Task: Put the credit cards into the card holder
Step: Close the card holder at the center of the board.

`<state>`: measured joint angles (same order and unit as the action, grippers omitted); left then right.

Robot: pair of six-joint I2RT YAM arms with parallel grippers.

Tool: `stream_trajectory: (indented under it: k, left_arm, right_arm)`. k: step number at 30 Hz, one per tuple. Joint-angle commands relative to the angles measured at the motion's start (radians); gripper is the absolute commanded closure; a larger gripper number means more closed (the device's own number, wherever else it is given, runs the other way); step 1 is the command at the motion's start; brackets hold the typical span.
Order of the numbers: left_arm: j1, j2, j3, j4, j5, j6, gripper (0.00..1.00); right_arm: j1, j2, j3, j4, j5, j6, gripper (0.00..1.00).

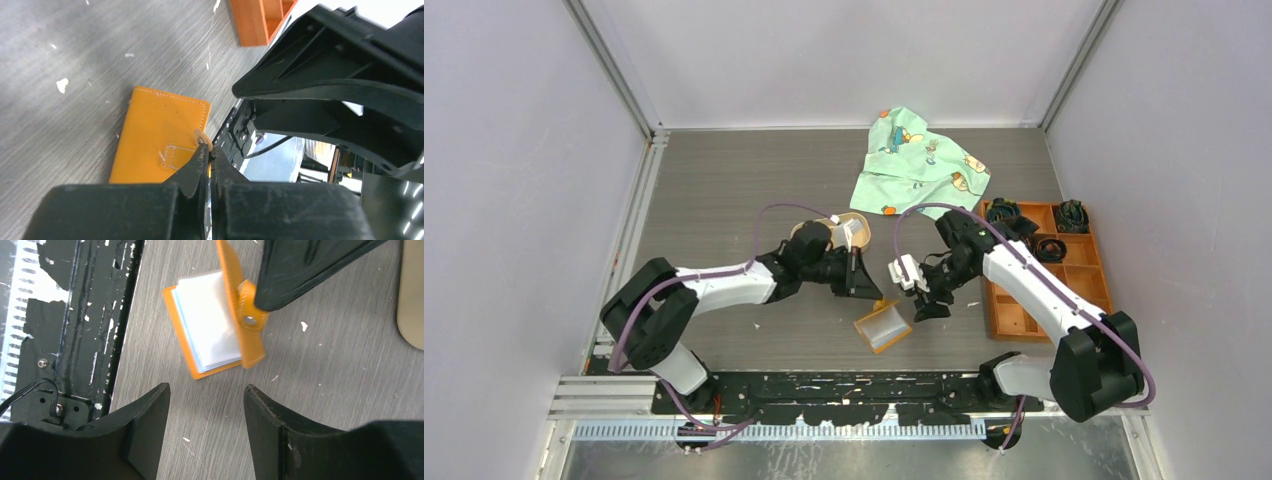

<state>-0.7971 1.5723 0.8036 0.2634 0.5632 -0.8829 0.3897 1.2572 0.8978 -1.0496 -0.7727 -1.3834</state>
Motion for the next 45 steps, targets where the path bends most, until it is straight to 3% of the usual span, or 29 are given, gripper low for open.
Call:
stream_trajectory:
  k: [1,4,8,14,21,26,30,33,40,45]
  left_arm:
    - [-0.017,0.038,-0.035,0.058,0.032,-0.022,1.00]
    - [-0.020,0.036,-0.041,0.054,0.016,-0.023,1.00]
    - [-0.029,0.047,-0.039,0.043,0.002,-0.028,1.00]
    - [-0.039,0.099,-0.075,0.124,-0.003,-0.080,1.00]
    - [-0.040,0.103,-0.097,0.183,-0.005,-0.114,1.00]
    - [-0.040,0.111,-0.087,0.208,0.023,-0.126,0.90]
    - [-0.040,0.112,-0.098,0.206,0.029,-0.131,0.72]
    - [-0.041,0.081,-0.125,0.204,0.007,-0.123,0.68]
    - [-0.041,-0.030,-0.130,-0.040,-0.099,0.069,0.67]
    - [-0.047,-0.017,-0.115,-0.136,-0.113,0.151,0.66]
  right_arm:
    - [-0.003,0.007,0.021,-0.037,-0.073,-0.052,0.39]
    - [-0.001,0.013,0.012,-0.033,-0.097,-0.059,0.39]
    - [0.022,0.001,-0.025,0.054,-0.121,-0.011,0.46]
    - [0.158,0.019,-0.071,0.178,-0.029,0.060,0.53]
    - [0.260,0.075,-0.080,0.128,0.044,-0.022,0.52]
    - [0.304,0.122,-0.083,0.124,0.118,-0.038,0.52]
    - [0.332,0.150,-0.089,0.148,0.177,-0.023,0.52]
    - [0.340,0.163,-0.088,0.132,0.195,-0.034,0.52]
    - [0.341,0.165,-0.069,0.049,0.180,-0.100,0.51]
    - [0.323,0.131,-0.027,-0.035,0.148,-0.116,0.49]
